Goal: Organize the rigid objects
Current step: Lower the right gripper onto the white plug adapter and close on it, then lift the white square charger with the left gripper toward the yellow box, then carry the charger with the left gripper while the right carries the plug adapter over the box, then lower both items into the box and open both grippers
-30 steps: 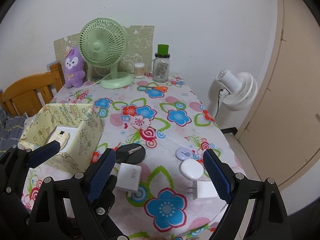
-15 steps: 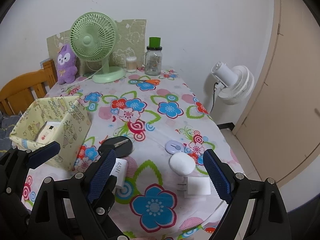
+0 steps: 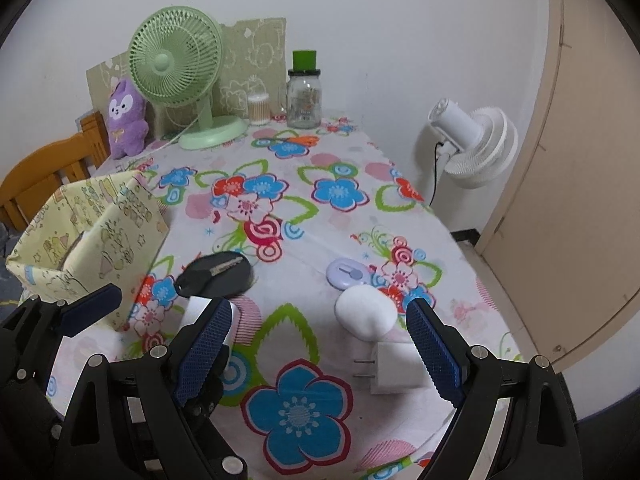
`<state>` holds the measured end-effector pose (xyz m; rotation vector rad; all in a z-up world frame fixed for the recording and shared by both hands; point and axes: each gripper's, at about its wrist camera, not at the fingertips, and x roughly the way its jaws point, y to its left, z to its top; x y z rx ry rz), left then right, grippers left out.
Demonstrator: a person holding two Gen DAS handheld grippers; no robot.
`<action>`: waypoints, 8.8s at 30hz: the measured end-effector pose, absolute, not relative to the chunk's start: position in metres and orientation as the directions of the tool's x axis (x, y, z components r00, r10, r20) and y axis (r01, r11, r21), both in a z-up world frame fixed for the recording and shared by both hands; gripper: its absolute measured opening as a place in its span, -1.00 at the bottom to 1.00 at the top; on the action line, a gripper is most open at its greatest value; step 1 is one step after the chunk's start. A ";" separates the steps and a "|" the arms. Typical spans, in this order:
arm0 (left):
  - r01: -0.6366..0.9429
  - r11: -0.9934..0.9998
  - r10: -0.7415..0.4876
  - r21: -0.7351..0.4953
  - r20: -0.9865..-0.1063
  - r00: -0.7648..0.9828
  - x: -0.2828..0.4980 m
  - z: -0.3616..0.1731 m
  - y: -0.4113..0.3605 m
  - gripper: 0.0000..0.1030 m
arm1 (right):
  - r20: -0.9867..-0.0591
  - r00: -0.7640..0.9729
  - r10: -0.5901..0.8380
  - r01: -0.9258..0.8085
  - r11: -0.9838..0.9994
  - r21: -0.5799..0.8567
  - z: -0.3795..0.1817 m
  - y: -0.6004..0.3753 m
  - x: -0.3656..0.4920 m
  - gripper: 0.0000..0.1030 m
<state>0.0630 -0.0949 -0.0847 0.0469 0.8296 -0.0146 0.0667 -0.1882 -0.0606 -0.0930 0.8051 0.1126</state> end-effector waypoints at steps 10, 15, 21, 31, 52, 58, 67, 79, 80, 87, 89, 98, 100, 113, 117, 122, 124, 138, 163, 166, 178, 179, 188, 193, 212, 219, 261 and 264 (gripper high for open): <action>-0.001 1.000 0.021 0.026 -0.778 0.627 0.078 -0.114 -0.090 0.69 | -0.749 0.660 0.057 -0.098 0.995 -0.011 -0.093 -0.204 0.080 0.77; -0.008 0.999 0.032 0.034 -0.793 0.608 0.085 -0.126 -0.090 0.69 | -0.757 0.651 0.057 -0.072 0.997 0.012 -0.106 -0.214 0.083 0.77; -0.010 0.999 0.043 0.046 -0.808 0.587 0.093 -0.136 -0.094 0.60 | -0.757 0.653 0.017 -0.049 0.999 -0.020 -0.116 -0.224 0.089 0.76; 0.007 0.999 0.025 0.036 -0.804 0.594 0.100 -0.140 -0.102 0.32 | -0.761 0.649 -0.017 -0.017 0.999 -0.036 -0.121 -0.236 0.095 0.76; -0.003 0.997 0.062 0.076 -0.784 0.618 0.087 -0.138 -0.107 0.10 | -0.791 0.607 -0.074 0.052 0.997 -0.053 -0.136 -0.246 0.083 0.43; -0.008 0.999 0.032 0.034 -0.796 0.605 0.086 -0.138 -0.099 0.07 | -0.792 0.605 -0.078 0.061 0.997 -0.052 -0.134 -0.241 0.081 0.28; -0.016 1.000 0.030 0.025 -0.795 0.606 0.086 -0.139 -0.098 0.09 | -0.784 0.617 -0.060 0.060 0.998 -0.029 -0.130 -0.233 0.083 0.27; -0.015 0.999 0.032 0.030 -0.794 0.608 0.095 -0.138 -0.105 -0.08 | -0.781 0.623 -0.052 0.071 0.997 -0.010 -0.128 -0.237 0.085 0.27; -0.013 1.000 0.026 0.023 -0.797 0.604 0.095 -0.137 -0.105 -0.08 | -0.780 0.624 -0.051 0.071 0.997 -0.008 -0.127 -0.237 0.085 0.27; 0.022 1.000 -0.020 -0.008 -0.800 0.599 0.087 -0.132 -0.107 -0.08 | -0.769 0.638 -0.043 0.068 0.998 0.001 -0.116 -0.235 0.078 0.27; 0.029 1.000 -0.020 -0.004 -0.795 0.607 0.083 -0.129 -0.108 -0.08 | -0.765 0.642 -0.040 0.061 0.998 -0.001 -0.113 -0.231 0.076 0.28; 0.024 1.000 -0.018 -0.003 -0.773 0.635 0.067 -0.113 -0.103 -0.08 | -0.755 0.656 -0.023 0.039 0.999 0.003 -0.099 -0.218 0.066 0.28; 0.022 1.000 -0.016 -0.002 -0.769 0.639 0.064 -0.109 -0.101 -0.08 | -0.753 0.658 -0.026 0.037 0.999 -0.003 -0.095 -0.215 0.063 0.28; 0.009 1.000 -0.004 0.003 -0.740 0.673 0.047 -0.083 -0.090 -0.08 | -0.737 0.674 -0.038 0.031 0.999 -0.023 -0.067 -0.203 0.048 0.28; -0.002 1.000 0.003 0.002 -0.734 0.679 0.043 -0.075 -0.085 -0.08 | -0.731 0.681 -0.030 0.021 1.000 -0.021 -0.059 -0.196 0.045 0.28; -0.011 1.000 0.014 0.008 -0.724 0.690 0.042 -0.063 -0.078 -0.08 | -0.721 0.693 -0.017 0.008 1.000 -0.016 -0.048 -0.188 0.044 0.28; -0.013 1.000 0.016 0.011 -0.720 0.694 0.041 -0.058 -0.075 -0.08 | -0.714 0.700 -0.016 0.006 1.000 -0.017 -0.042 -0.185 0.043 0.28; -0.029 0.999 0.033 0.017 -0.702 0.711 0.043 -0.033 -0.056 -0.08 | -0.695 0.719 -0.007 -0.019 0.999 -0.030 -0.014 -0.163 0.049 0.28; -0.068 0.997 0.076 0.039 -0.687 0.723 0.052 -0.007 -0.003 -0.08 | -0.676 0.734 0.057 -0.098 0.995 -0.022 0.011 -0.104 0.068 0.28; -0.071 0.996 0.083 0.045 -0.692 0.717 0.056 -0.008 0.005 -0.08 | -0.679 0.731 0.064 -0.109 0.994 -0.024 0.009 -0.095 0.073 0.28; -0.093 0.995 0.088 0.032 -0.707 0.702 0.069 -0.015 0.039 -0.08 | -0.690 0.720 0.072 -0.136 0.990 -0.038 0.003 -0.064 0.090 0.27; -0.094 0.995 0.087 0.029 -0.710 0.699 0.070 -0.016 0.042 -0.08 | -0.691 0.719 0.074 -0.138 0.990 -0.038 0.003 -0.062 0.092 0.27; -0.116 0.992 0.110 0.042 -0.723 0.682 0.079 -0.024 0.066 -0.08 | -0.707 0.701 0.095 -0.172 0.984 -0.039 -0.007 -0.036 0.106 0.27; -0.132 0.990 0.120 0.041 -0.731 0.671 0.083 -0.029 0.077 -0.08 | -0.718 0.687 0.112 -0.204 0.978 -0.042 -0.012 -0.020 0.112 0.28; -0.141 0.989 0.122 0.042 -0.769 0.628 0.102 -0.051 0.105 -0.08 | -0.762 0.628 0.155 -0.271 0.962 -0.028 -0.034 0.024 0.134 0.28; -0.157 0.987 0.119 0.027 -0.786 0.607 0.108 -0.061 0.118 -0.07 | -0.768 0.620 0.157 -0.292 0.956 -0.040 -0.043 0.038 0.140 0.28; -0.188 0.982 0.106 -0.016 -0.779 0.618 0.099 -0.062 0.133 0.68 | -0.776 0.592 0.217 -0.347 0.938 -0.002 -0.052 0.062 0.146 0.68; -0.182 0.983 0.100 -0.020 -0.776 0.623 0.094 -0.058 0.130 0.73 | -0.778 0.593 0.206 -0.338 0.941 -0.008 -0.047 0.059 0.140 0.71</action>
